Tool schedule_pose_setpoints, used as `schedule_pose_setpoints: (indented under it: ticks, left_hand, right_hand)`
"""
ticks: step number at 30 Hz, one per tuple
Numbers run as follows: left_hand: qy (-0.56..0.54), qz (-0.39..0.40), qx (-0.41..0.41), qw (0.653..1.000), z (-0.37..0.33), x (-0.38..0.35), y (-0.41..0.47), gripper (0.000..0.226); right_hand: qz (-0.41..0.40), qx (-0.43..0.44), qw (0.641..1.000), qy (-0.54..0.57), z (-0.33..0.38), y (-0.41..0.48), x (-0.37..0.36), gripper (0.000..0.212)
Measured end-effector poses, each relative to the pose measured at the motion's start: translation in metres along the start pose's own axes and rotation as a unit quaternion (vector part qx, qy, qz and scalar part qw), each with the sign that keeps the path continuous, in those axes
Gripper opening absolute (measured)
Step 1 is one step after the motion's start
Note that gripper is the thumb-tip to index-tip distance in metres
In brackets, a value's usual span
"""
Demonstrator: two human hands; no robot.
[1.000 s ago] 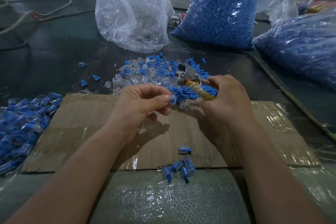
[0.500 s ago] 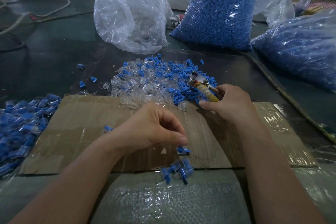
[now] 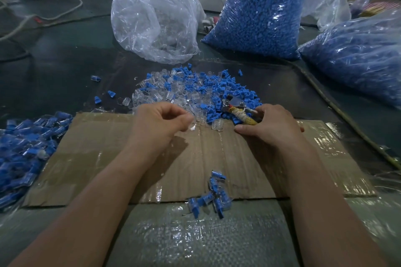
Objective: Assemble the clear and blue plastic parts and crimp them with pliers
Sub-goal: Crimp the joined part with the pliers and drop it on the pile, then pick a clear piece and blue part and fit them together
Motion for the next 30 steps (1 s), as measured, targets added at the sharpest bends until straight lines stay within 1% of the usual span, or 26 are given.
schedule_pose_setpoints:
  ticks: [2,4,6,8,9,11,13,14,16,18,22,24,30]
  left_hand:
    - [0.02,-0.056,-0.014,0.998,0.0,0.012,0.003,0.015]
    - [0.052,-0.092,-0.027,0.994,-0.002,0.019,0.003,0.016]
    - [0.086,-0.109,-0.035,0.99,-0.005,0.021,0.002,0.017]
    - [0.111,-0.115,-0.045,0.986,-0.007,0.02,0.001,0.025]
    - [0.118,-0.115,-0.049,0.985,-0.008,0.019,0.0,0.028]
    - [0.137,-0.114,-0.055,0.982,-0.01,0.018,0.0,0.025]
    - [0.167,-0.115,-0.06,0.977,-0.011,0.015,-0.001,0.015]
    - [0.178,-0.117,-0.063,0.975,-0.011,0.014,-0.001,0.013]
    - [0.184,-0.12,-0.068,0.973,-0.012,0.012,-0.001,0.013]
    - [0.183,-0.12,-0.07,0.973,-0.012,0.012,0.0,0.014]
    - [0.177,-0.119,-0.07,0.974,-0.011,0.012,0.0,0.014]
    - [0.172,-0.12,-0.072,0.975,-0.012,0.012,-0.001,0.014]
    - [0.179,-0.11,-0.074,0.975,-0.01,0.009,0.0,0.014]
  right_hand:
    - [0.008,0.002,1.0,-0.005,0.001,-0.001,-0.001,0.076]
    - [0.019,0.002,1.0,-0.004,0.001,-0.001,-0.003,0.076]
    - [0.03,0.004,1.0,-0.004,0.001,-0.002,-0.004,0.076]
    - [0.032,0.008,0.999,-0.009,0.003,-0.003,-0.004,0.079]
    - [0.018,0.017,1.0,-0.007,0.006,-0.003,-0.001,0.08]
    - [-0.054,0.063,0.996,0.025,0.021,-0.005,0.011,0.076]
    - [-0.139,0.153,0.975,0.08,0.047,-0.013,0.026,0.058]
    - [-0.152,0.194,0.965,0.093,0.061,-0.018,0.028,0.05]
    - [-0.132,0.255,0.954,0.082,0.085,-0.024,0.018,0.044]
    - [-0.108,0.283,0.952,0.053,0.1,-0.026,0.005,0.042]
    - [-0.06,0.302,0.951,-0.031,0.111,-0.021,-0.014,0.045]
    - [-0.049,0.303,0.951,-0.029,0.111,-0.021,-0.017,0.043]
    - [-0.064,0.324,0.944,-0.02,0.117,-0.025,-0.013,0.037]
Point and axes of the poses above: each hand's wrist, its own y-axis towards the middle knuckle, its own x-axis out of the back of the hand, z = x × y, the point moved 10 cm from there along y, towards the middle knuckle, and after that the axes turned 8 degrees about x, right-handed, at the moved point
